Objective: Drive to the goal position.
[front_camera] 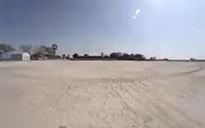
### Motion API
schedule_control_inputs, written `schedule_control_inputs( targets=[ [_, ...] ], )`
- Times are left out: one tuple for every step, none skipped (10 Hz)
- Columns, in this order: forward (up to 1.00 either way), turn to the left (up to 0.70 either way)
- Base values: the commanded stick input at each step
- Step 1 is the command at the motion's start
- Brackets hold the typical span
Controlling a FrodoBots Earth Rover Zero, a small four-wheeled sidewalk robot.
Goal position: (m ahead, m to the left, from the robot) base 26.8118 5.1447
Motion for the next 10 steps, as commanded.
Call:
schedule_control_inputs(
  targets=[
    [0.45,0.0],
    [0.45,0.0],
    [0.45,0.0],
    [0.45,0.0],
    [0.45,0.0],
    [0.45,0.0],
    [0.45,0.0],
    [0.45,0.0],
    [0.45,0.0],
    [0.45,0.0]
  ],
)
